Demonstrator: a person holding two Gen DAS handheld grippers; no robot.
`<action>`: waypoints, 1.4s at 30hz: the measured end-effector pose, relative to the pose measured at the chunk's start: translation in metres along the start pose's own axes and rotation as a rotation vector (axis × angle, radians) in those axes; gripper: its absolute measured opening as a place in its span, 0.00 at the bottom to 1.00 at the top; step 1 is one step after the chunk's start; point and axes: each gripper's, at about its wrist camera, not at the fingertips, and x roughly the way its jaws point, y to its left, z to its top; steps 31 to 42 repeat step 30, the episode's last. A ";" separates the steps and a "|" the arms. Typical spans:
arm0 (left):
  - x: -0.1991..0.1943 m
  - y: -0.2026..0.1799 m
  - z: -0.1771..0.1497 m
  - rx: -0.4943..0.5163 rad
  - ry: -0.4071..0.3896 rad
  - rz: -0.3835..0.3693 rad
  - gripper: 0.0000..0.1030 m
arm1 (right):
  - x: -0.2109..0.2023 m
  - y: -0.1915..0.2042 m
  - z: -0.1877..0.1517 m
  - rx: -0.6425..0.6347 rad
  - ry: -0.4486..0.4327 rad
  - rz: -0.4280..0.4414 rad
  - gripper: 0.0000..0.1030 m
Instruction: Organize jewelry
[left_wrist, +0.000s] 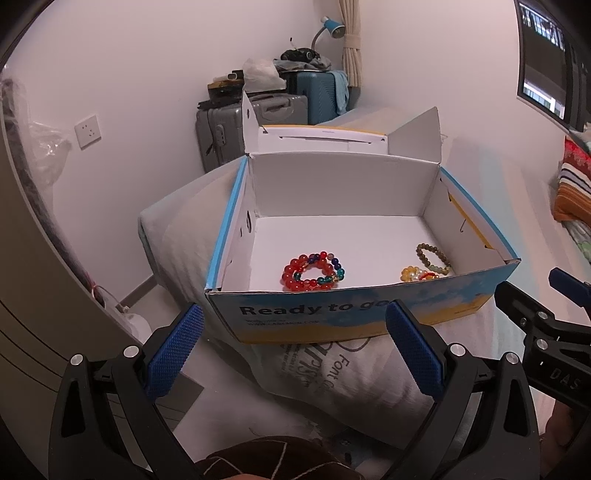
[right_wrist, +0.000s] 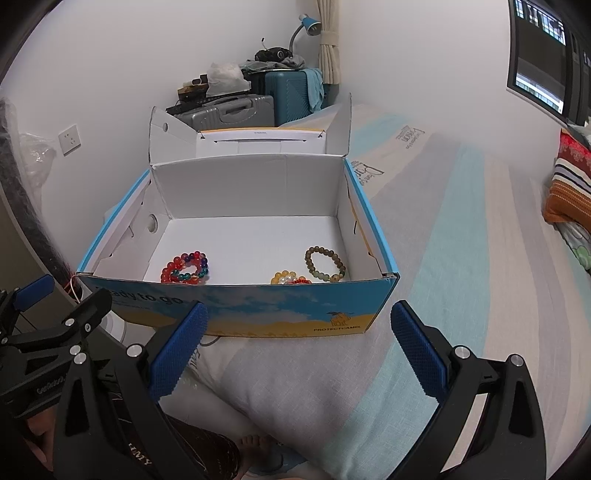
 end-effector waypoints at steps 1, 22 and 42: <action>0.000 0.000 0.000 0.000 -0.001 -0.002 0.94 | 0.000 0.000 0.000 0.001 0.000 0.000 0.93; 0.000 -0.002 0.001 -0.004 -0.001 -0.014 0.94 | 0.002 -0.004 0.000 0.014 -0.003 -0.001 0.93; 0.002 -0.003 0.001 -0.004 0.000 -0.017 0.94 | 0.002 -0.004 0.000 0.016 -0.003 -0.002 0.93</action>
